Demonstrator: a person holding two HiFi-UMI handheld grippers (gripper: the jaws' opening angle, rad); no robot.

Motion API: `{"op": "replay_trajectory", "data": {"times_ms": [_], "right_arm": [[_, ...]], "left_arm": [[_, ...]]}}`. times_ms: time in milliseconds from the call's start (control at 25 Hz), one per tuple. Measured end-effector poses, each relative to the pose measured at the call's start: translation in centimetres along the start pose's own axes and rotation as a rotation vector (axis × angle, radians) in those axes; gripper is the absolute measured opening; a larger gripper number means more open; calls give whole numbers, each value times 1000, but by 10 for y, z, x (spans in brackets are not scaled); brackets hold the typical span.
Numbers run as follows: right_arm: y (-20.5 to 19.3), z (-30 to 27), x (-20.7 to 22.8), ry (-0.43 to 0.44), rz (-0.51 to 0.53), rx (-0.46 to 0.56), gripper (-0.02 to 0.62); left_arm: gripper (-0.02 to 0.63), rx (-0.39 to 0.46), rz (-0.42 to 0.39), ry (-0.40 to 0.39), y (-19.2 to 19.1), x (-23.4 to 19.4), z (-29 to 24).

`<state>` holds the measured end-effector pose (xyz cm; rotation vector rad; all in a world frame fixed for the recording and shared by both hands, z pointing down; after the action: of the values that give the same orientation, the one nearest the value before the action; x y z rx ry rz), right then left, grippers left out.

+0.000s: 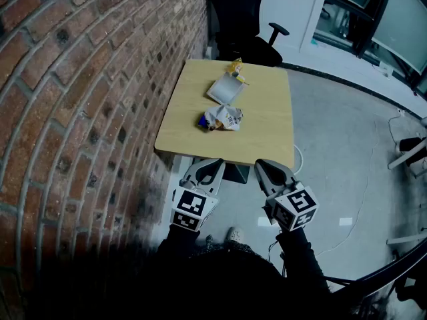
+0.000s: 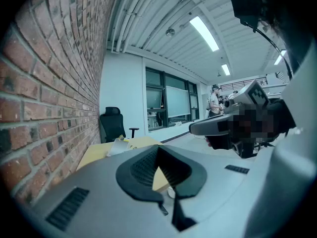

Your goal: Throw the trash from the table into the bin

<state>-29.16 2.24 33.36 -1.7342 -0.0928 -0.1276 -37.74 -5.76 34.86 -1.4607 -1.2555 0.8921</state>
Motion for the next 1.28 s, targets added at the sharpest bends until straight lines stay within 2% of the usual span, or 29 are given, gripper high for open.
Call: {"op": "replay_trajectory", "data": {"times_ms": [320, 560, 680, 960, 1280], "right_arm": [[4, -7, 48, 9, 3, 4, 12], [-14, -14, 70, 34, 2, -7, 12], [-24, -19, 75, 40, -33, -24, 12], [-26, -42, 83, 58, -43, -38, 12], [-14, -92, 110, 44, -43, -59, 12]], "left_arm": [[6, -16, -18, 24, 9, 6, -39], [6, -36, -10, 43, -4, 15, -56], [6, -66, 5, 39, -14, 16, -60], [6, -66, 22, 42, -10, -8, -78], [6, -39, 42, 4, 5, -57, -120]]}}
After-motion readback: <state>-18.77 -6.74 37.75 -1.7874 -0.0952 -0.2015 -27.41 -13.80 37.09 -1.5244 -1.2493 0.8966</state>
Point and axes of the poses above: the fingertips, and each gripper's own axes: z backward along the fingers, x to its right, y out of its top, the point moved 2 cm from there along z, backward along the fingers, and after that the axes turned 1 degree about y, right-handed, at the moved point
